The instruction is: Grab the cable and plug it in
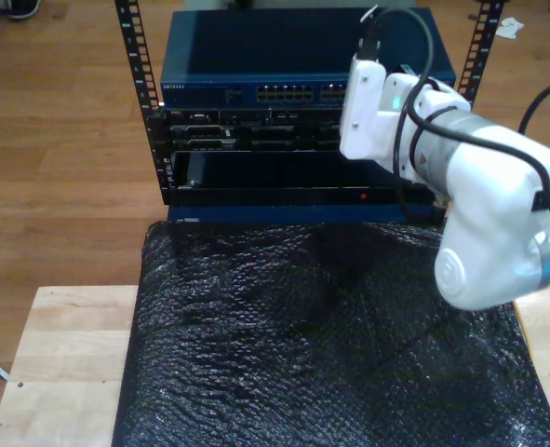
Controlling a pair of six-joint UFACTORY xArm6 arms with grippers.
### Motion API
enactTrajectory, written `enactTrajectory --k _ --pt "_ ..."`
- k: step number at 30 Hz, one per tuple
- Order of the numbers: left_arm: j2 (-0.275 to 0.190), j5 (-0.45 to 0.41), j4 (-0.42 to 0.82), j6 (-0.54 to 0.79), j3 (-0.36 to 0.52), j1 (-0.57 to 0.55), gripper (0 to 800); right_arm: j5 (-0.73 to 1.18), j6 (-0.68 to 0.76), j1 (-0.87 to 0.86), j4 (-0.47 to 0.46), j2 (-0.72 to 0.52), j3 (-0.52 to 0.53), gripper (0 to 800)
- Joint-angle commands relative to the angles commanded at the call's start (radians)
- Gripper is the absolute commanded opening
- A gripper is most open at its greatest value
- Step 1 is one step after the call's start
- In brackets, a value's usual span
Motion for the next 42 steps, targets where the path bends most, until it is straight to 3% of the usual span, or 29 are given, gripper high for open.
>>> enactTrajectory --k 11,22,42 --pt "0.000 0.000 0.000 0.002 0.000 -0.002 800 -0.089 -0.137 0.002 0.002 0.012 0.031 0" --pt "0.000 0.000 0.000 0.000 0.000 0.000 800 -0.100 -0.146 0.006 0.000 -0.037 0.106 0" --pt "0.000 0.000 0.000 0.000 0.000 -0.002 800 -0.091 -0.143 0.006 0.000 -0.035 0.060 0"
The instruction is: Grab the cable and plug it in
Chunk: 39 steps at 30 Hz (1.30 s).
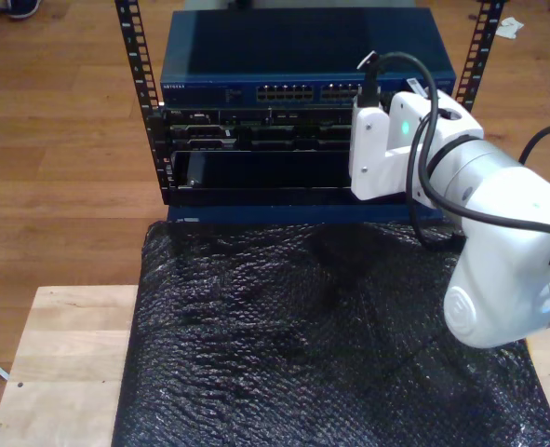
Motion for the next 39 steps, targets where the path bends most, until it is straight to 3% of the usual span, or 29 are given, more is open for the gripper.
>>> enactTrajectory --k 22,26,39 --pt "0.000 0.000 0.000 0.000 0.000 0.002 800 -0.255 0.009 -0.005 0.011 0.135 -0.038 0" --pt "0.000 -0.002 0.000 0.000 0.000 0.000 800 -0.307 0.009 0.002 0.046 0.143 -0.026 0" --pt "0.000 0.000 0.000 0.002 0.000 0.002 800 -0.496 0.000 0.003 0.107 0.351 -0.087 0"
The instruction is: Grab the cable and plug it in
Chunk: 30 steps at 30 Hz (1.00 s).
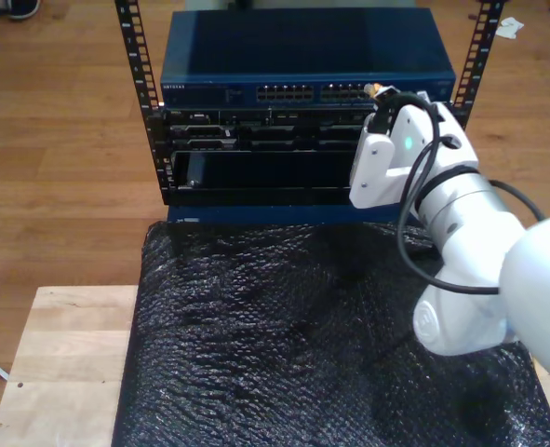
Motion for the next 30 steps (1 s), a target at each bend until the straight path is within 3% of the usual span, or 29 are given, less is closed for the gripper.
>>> enactTrajectory --k 8,30 --pt "0.000 0.000 0.000 0.000 0.000 -0.002 800 -0.098 -0.046 0.008 0.064 0.084 -0.037 0" --pt "0.000 0.000 0.000 0.000 0.000 -0.002 800 -0.219 -0.192 0.129 0.365 0.287 -0.201 0"
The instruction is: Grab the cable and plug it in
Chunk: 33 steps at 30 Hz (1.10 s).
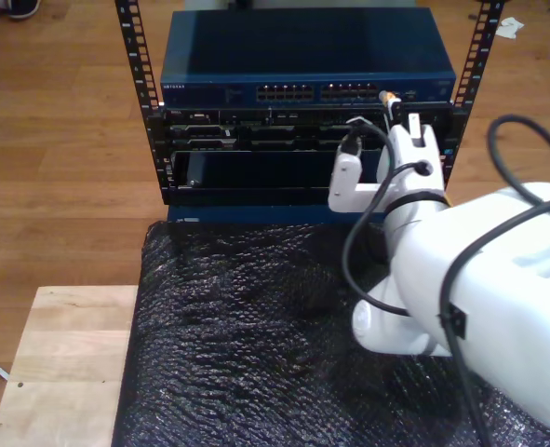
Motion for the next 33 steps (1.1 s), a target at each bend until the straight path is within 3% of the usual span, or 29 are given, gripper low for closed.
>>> enactTrajectory --k 17,33 --pt "0.000 0.000 0.000 -0.002 0.000 0.000 800 -0.020 -0.052 0.032 0.127 0.149 -0.183 0" --pt "0.000 0.000 0.000 -0.002 0.000 0.002 800 -0.020 -0.069 0.043 0.149 0.241 -0.299 0"
